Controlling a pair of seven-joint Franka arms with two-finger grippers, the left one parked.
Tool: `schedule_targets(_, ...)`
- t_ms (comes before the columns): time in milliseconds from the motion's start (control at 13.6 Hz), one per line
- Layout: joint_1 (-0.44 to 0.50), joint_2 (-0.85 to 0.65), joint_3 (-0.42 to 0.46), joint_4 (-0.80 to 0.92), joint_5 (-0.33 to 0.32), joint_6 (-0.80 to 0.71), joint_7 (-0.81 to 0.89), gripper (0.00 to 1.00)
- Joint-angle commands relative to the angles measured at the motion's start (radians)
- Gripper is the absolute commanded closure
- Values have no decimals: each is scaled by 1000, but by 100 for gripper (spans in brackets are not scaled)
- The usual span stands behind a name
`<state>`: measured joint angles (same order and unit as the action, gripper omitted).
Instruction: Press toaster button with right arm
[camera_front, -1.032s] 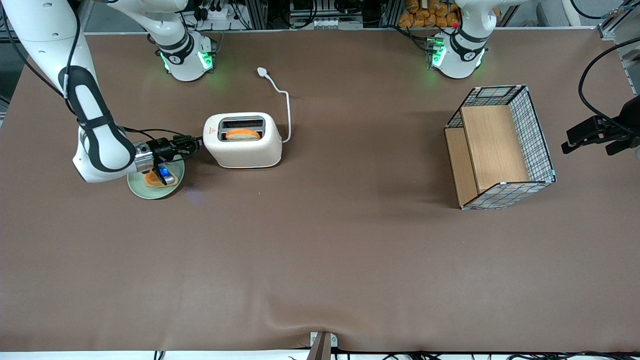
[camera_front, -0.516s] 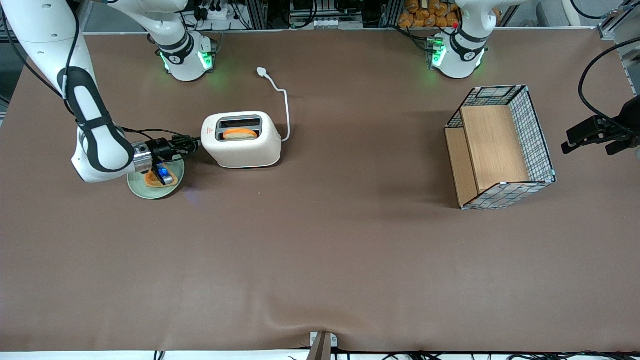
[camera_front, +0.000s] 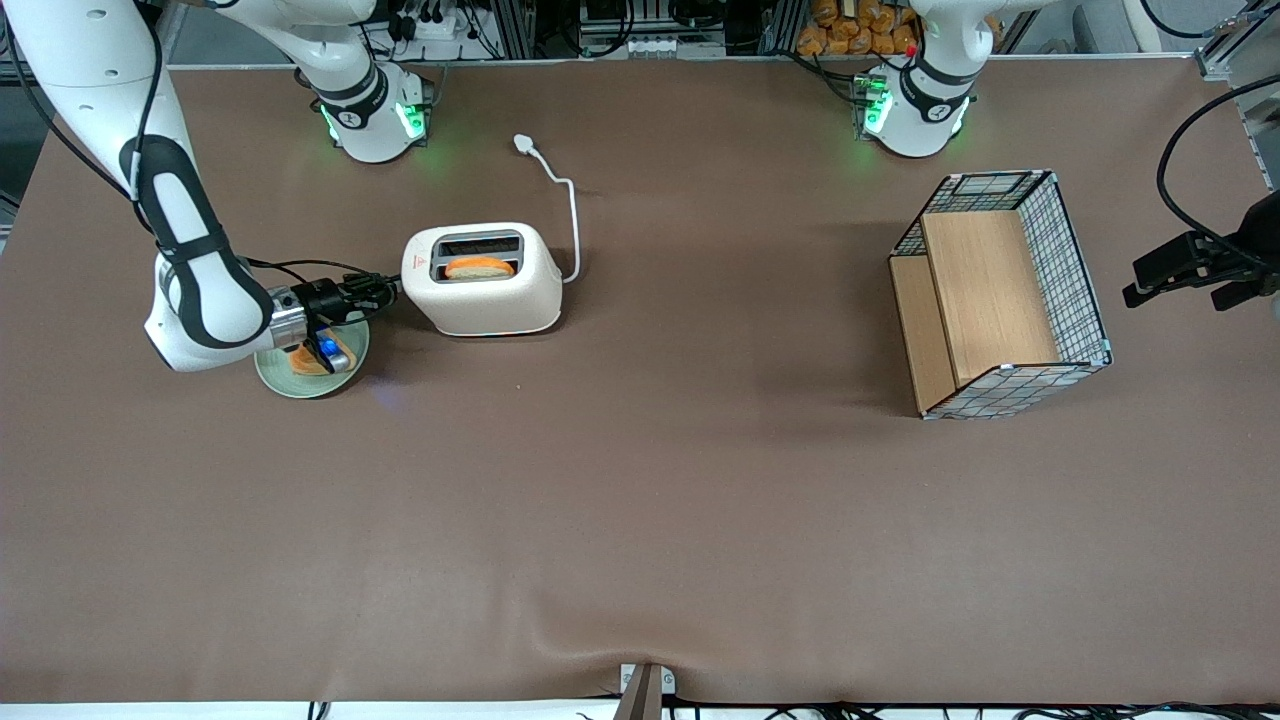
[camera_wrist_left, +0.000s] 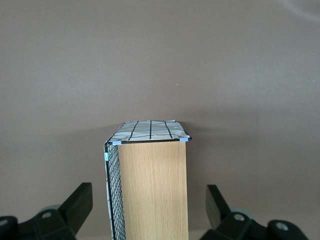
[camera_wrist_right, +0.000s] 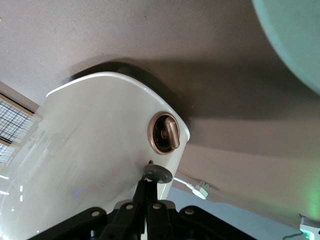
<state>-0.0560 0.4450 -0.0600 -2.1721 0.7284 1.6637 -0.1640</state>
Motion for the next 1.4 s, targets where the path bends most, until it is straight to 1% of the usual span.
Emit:
schedule_targets(0, 8, 78, 2, 77, -23, 91, 3, 94)
schedule_targets(74, 5, 75, 2, 87, -27, 77, 6, 94)
schedule_targets(368, 10, 64, 0, 169, -34, -31, 113, 93)
schedule_targets(442, 10, 61, 0, 178, -43, -41, 125, 93)
schedule_targets(737, 11, 29, 2, 189, -46, -62, 178, 91)
schedule_targets(811, 12, 26, 2, 196, -46, -70, 187, 88)
schedule_targets(884, 12, 26, 2, 212, -46, -84, 192, 80)
schedule_targets(958, 13, 27, 2, 227, -46, -91, 196, 47)
schedule_targets(1032, 15, 26, 2, 242, -47, -91, 217, 5)
schedule_targets(1105, 15, 27, 2, 258, -53, -94, 224, 0)
schedule_targets(1179, 15, 28, 2, 285, -78, -105, 225, 0)
schedule_targets(1326, 19, 23, 5, 343, -148, -107, 213, 0)
